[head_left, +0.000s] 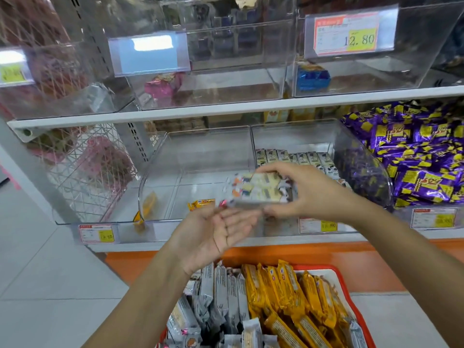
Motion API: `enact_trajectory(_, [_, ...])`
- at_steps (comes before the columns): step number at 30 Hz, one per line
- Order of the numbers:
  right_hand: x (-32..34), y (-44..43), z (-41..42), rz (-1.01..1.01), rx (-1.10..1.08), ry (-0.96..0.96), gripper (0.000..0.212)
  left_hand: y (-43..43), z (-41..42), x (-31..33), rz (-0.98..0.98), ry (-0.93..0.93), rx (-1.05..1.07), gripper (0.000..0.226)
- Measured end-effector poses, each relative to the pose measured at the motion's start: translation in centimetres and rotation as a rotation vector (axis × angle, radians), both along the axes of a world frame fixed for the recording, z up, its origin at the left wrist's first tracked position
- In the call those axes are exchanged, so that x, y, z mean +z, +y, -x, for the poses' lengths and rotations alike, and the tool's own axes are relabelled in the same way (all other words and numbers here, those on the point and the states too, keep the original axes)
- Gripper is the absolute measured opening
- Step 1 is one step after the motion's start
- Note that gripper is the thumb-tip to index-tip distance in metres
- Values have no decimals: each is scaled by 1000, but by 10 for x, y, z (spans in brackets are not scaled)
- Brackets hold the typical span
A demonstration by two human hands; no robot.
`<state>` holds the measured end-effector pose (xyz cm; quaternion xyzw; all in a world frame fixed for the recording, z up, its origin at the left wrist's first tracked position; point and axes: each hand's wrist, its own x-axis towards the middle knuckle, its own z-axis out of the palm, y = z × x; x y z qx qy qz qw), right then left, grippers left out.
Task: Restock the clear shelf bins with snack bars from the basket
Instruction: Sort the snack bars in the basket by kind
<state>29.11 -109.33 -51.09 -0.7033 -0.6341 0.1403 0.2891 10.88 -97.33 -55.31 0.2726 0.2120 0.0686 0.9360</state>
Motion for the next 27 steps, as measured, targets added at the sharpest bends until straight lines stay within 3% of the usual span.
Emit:
enact_trajectory(4, [-15,29,-61,-19,-476,92,60,8,-4,-4,-1223,391,394,26])
enact_trajectory(5, [-22,38,-78,17,-616,102,63,10,-2,-7,-1459,468,388,26])
enact_trajectory(7, [-37,55,-103,105,-836,113,63,12,-2,-17,-1685,581,294,26])
enact_trajectory(10, [-61,73,-124,187,-1009,133,65,11,-6,-30,-1774,624,164,28])
enact_trajectory(13, [-76,88,-124,189,-1029,170,75,10,-8,-34,-1829,623,105,29])
enact_trajectory(15, [-78,92,-123,188,-926,217,75,12,-8,-34,-1836,621,101,29])
enact_trajectory(17, [-77,88,-123,213,-775,284,91,12,-7,-34,-1835,617,99,28])
enact_trajectory(21, [-88,77,-132,412,-577,68,128,14,-8,-36,-1851,612,99,28])
enact_trajectory(27, [-92,77,-146,339,-499,-59,123,15,-7,-38,-1863,597,123,28])
